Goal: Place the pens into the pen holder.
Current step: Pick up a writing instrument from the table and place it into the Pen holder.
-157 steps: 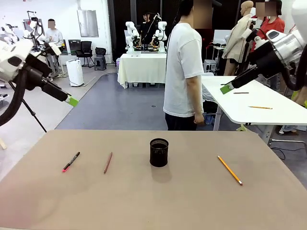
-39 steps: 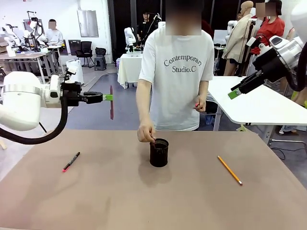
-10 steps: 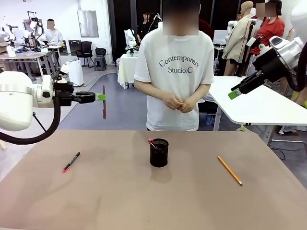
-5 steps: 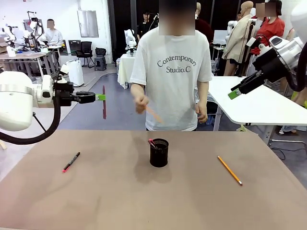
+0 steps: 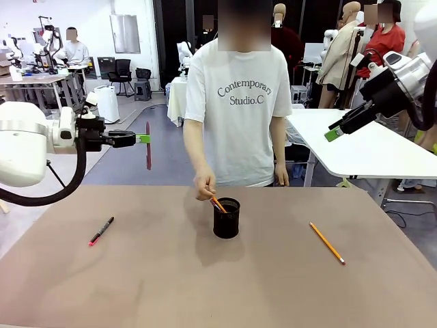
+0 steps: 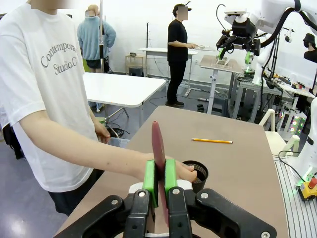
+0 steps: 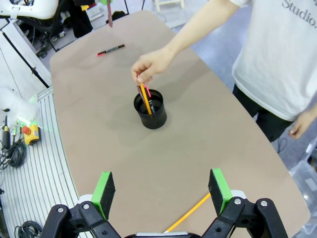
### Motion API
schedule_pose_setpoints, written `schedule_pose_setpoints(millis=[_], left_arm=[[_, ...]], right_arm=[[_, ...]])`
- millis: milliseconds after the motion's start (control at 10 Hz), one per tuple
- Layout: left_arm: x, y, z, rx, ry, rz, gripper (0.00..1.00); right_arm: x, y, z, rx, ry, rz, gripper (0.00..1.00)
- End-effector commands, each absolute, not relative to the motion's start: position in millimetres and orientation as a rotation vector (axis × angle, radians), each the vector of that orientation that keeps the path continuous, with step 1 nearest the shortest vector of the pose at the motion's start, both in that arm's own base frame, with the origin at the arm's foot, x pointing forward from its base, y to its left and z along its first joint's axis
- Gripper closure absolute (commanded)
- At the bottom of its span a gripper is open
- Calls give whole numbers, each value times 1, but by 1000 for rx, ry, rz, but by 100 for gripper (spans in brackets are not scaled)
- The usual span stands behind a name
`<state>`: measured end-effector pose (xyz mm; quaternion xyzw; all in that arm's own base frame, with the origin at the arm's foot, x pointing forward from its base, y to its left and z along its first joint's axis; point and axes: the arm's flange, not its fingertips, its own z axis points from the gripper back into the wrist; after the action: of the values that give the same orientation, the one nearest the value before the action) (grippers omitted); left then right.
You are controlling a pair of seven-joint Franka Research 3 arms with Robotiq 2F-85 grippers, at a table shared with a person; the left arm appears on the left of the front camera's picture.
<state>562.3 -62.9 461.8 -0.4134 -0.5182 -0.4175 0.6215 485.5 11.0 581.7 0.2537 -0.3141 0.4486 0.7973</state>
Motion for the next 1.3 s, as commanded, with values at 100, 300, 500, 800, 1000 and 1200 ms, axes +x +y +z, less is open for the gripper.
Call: schedule_pose_setpoints(millis=[100,300,500,800,1000,1200], left_arm=[[563,-64,464,-947,-1199,-951,100],[563,-64,464,-947,-1199,-951,100],[563,-64,464,-947,-1199,-951,100],[563,-64,464,-947,-1199,-951,100],[563,-64,464,-947,-1199,-951,100],[563,-64,464,-947,-1199,-951,100]], right_arm=[[486,12,583,560,-683,960,0],[486,12,583,560,-683,960,0],[486,12,583,560,-683,960,0],[486,12,583,560,-683,960,0],[486,12,583,560,-683,960,0],[486,12,583,560,-683,960,0]])
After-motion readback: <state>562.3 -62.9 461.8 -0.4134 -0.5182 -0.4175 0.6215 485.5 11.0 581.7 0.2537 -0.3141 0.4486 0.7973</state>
